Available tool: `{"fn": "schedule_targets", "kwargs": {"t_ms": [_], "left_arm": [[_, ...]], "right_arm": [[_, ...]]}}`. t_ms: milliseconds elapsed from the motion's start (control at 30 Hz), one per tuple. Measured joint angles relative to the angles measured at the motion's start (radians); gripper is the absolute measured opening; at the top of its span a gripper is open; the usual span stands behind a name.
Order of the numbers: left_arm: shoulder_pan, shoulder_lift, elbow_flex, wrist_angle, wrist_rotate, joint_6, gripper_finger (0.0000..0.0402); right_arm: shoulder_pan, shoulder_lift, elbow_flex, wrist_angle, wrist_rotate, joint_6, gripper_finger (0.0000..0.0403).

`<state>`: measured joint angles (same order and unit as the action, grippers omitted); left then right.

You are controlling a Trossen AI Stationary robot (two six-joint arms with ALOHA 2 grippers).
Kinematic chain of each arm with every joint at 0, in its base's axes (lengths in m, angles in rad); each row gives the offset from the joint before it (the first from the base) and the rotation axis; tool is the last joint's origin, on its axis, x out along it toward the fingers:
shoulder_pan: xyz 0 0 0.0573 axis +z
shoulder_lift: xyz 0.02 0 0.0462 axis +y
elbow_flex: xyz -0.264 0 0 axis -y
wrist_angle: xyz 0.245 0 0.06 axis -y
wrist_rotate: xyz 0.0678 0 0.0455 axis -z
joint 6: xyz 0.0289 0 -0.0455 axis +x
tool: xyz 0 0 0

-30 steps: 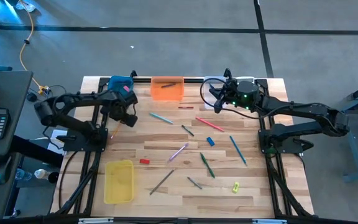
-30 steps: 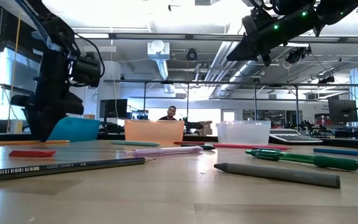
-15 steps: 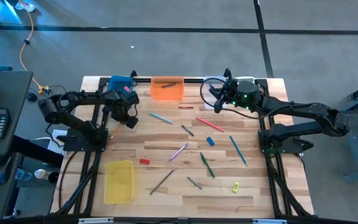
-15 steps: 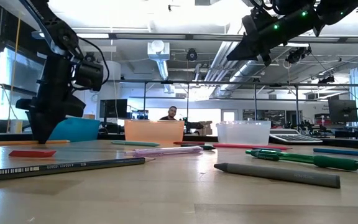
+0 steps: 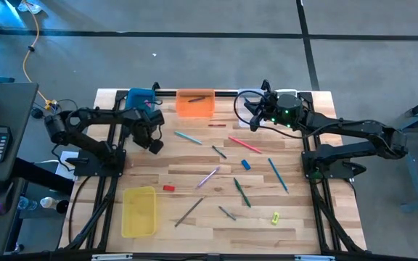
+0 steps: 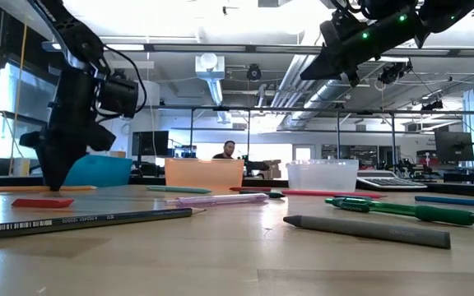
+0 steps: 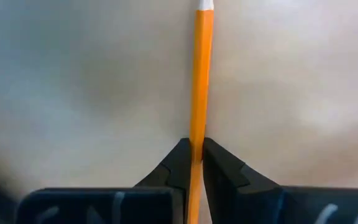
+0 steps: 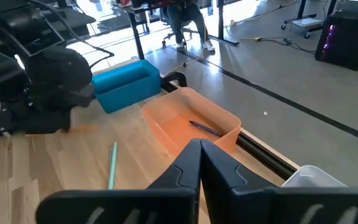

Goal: Sort crayons/erasers/pens/pencils in bins
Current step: Put the yellow pencil into the yellow bin

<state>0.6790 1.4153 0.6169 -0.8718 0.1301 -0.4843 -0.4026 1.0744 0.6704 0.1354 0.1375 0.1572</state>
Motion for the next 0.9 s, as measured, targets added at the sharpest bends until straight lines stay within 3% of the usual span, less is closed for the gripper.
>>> {"fn": "schedule_targets", "kwargs": {"t_ms": [100,900], "left_arm": [[-0.026,-0.018,0.018,0.012,0.051,-0.039,0.0020],[-0.308,-0.173,0.169,0.025,0.006,-0.404,0.0015]], "right_arm": [[0.000,0.000,0.000,0.002,0.000,0.000,0.0000],[-0.001,0.000,0.001,0.006,0.000,-0.009,0.0000]]}}
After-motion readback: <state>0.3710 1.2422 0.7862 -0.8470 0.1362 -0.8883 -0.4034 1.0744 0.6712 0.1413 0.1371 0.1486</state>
